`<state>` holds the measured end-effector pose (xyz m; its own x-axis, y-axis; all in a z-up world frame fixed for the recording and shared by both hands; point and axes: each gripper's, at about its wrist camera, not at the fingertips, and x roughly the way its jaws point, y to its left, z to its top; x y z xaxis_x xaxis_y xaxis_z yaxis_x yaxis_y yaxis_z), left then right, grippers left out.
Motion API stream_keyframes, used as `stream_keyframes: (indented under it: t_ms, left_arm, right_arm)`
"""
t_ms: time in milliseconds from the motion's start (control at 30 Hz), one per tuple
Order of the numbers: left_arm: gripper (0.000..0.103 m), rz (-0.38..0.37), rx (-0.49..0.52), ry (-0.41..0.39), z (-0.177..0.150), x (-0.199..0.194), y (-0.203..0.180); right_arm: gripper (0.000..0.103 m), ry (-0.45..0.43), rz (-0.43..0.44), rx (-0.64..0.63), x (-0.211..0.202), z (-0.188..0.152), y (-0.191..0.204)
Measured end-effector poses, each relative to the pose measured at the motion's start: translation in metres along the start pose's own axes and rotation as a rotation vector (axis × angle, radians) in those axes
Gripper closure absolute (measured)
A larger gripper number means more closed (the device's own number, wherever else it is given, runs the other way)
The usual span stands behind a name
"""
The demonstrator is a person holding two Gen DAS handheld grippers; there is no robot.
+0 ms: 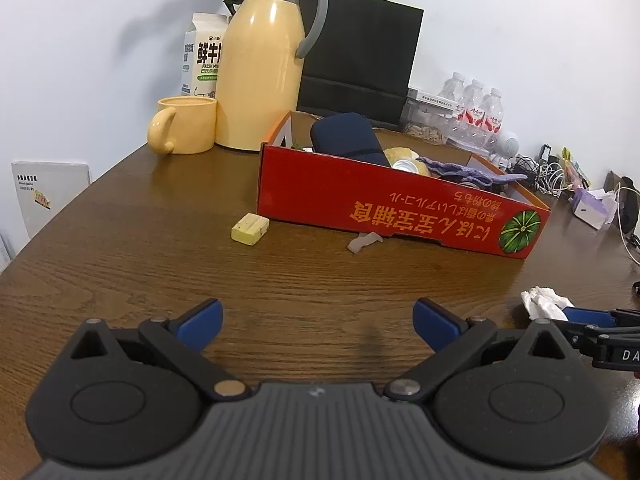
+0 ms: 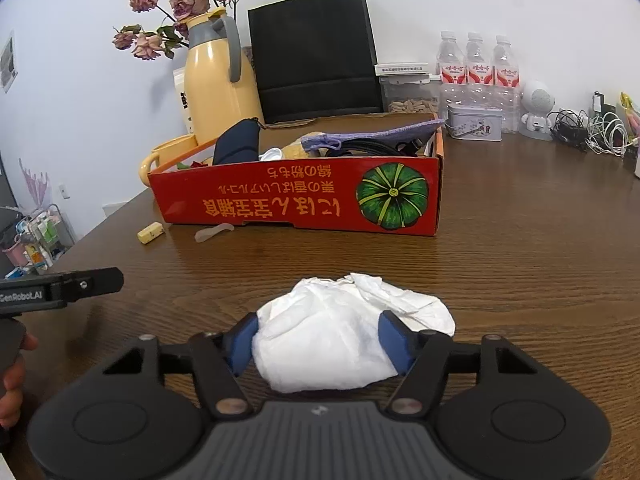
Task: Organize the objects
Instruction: 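Close the right gripper on the crumpled white tissue and lift it, then grasp the small yellow block with the left gripper while the right gripper holds the tissue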
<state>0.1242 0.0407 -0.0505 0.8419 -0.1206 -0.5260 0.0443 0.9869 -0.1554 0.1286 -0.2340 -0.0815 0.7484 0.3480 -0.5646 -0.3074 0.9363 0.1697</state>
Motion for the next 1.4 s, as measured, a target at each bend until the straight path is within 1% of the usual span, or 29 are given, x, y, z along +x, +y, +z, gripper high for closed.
stream_keyframes:
  t_ms: [67, 100, 133, 300, 467, 533, 833, 933, 1033, 1100, 1167, 1333, 1400]
  left_arm:
    - [0.0, 0.001, -0.001, 0.002, 0.0, 0.0, 0.0]
    - [0.0, 0.002, -0.001, 0.002, 0.0, 0.001, 0.0]
    - [0.0, 0.002, -0.001, 0.003, 0.0, 0.001, 0.0]
    - [0.0, 0.003, -0.002, 0.004, 0.0, 0.001, 0.0]
    - [0.0, 0.006, -0.005, 0.009, -0.001, 0.003, 0.001]
    - [0.0, 0.009, -0.005, 0.011, -0.001, 0.003, 0.001]
    - [0.0, 0.022, -0.01, 0.017, -0.001, 0.002, 0.002]
    - [0.0, 0.034, -0.007, -0.007, 0.001, 0.001, 0.001]
    - [0.0, 0.039, 0.022, -0.039, 0.009, 0.0, 0.0]
    - [0.0, 0.06, 0.045, -0.062, 0.018, 0.002, 0.0]
    - [0.0, 0.084, 0.057, -0.067, 0.027, 0.01, 0.002]
    - [0.0, 0.165, 0.044, -0.033, 0.05, 0.04, 0.019]
    - [0.001, 0.198, 0.032, -0.001, 0.055, 0.056, 0.025]
  right_arm:
    - [0.063, -0.014, 0.012, 0.001, -0.002, 0.0, 0.0]
    - [0.07, -0.023, 0.012, 0.004, -0.004, 0.0, 0.0]
    - [0.083, -0.033, 0.011, 0.008, -0.005, 0.0, -0.001]
    - [0.084, -0.078, 0.005, 0.024, -0.013, -0.001, -0.003]
    - [0.085, -0.174, -0.018, 0.016, -0.028, -0.005, -0.002]
    - [0.085, -0.198, -0.031, -0.002, -0.032, -0.004, -0.002]
    - [0.087, -0.236, -0.047, -0.022, -0.041, 0.004, -0.009]
    - [0.087, -0.244, -0.045, -0.038, -0.043, 0.007, -0.008]
    - [0.087, -0.256, -0.041, -0.053, -0.043, 0.012, -0.006]
    - [0.087, -0.265, -0.038, -0.055, -0.041, 0.017, -0.005]
    - [0.087, -0.272, -0.037, -0.059, -0.038, 0.021, -0.003]
    - [0.087, -0.278, -0.036, -0.072, -0.027, 0.027, 0.003]
    - [0.087, -0.275, -0.035, -0.077, -0.023, 0.028, 0.005]
